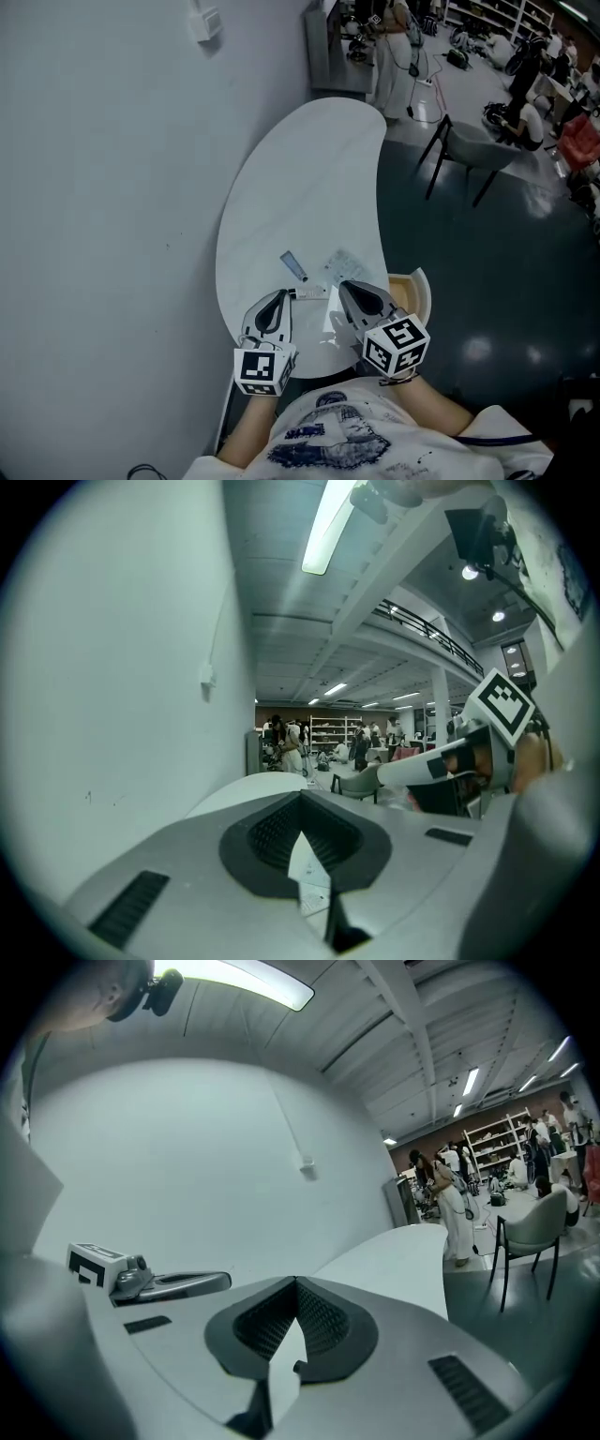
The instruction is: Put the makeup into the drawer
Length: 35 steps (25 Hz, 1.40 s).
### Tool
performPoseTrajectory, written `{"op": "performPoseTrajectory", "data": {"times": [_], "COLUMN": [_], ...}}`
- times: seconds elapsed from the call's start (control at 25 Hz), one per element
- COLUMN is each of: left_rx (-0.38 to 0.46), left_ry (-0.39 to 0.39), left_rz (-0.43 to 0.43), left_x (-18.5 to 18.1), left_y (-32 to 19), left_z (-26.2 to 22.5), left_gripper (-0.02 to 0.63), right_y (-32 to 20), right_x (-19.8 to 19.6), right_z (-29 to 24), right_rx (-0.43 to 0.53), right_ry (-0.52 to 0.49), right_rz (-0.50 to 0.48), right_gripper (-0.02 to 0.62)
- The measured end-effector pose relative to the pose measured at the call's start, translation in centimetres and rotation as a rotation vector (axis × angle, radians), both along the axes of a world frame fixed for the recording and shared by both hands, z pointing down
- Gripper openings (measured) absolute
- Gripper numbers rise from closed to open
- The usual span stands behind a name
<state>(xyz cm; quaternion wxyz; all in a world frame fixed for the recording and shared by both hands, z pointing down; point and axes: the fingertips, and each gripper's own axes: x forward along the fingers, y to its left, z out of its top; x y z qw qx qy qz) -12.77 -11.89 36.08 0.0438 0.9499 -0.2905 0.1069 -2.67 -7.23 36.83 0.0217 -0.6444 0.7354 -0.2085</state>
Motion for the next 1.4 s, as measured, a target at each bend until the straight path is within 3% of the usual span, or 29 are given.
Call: {"op": "performPoseTrajectory", "data": {"times": [0.16, 0.4, 0.64, 1.4], "left_rx": [-0.001, -0.009, -0.031, -0.101], "left_ry": [-0.016, -0.035, -0.061, -0.083], "left_rz": [-0.074, -0.135, -0.192, -0.173], "left_x": [0.2, 0.8, -0.3, -2.7], "left_y": [-1.5, -3.1, -4.6, -10.2], "left_z": [0.9, 1.9, 2.6, 6.3], "left_gripper": [0.046, 0.047, 0.046, 0.048], "right_y": [-2.0, -4.4, -6.8, -12.8], "right_x": [0.5, 1.9, 0.6, -2.4], "right_z": [1.6, 3.6, 4.7, 10.0], "right_rx": [-0.038, -0.066, -0.093, -0.204], "right_ry": [0.009, 0.010, 0.014, 0.084], "right_rz": [-0.081, -0.122, -0.197, -0.196], "right_gripper": [0.020, 0.020, 0.020, 0.021]}}
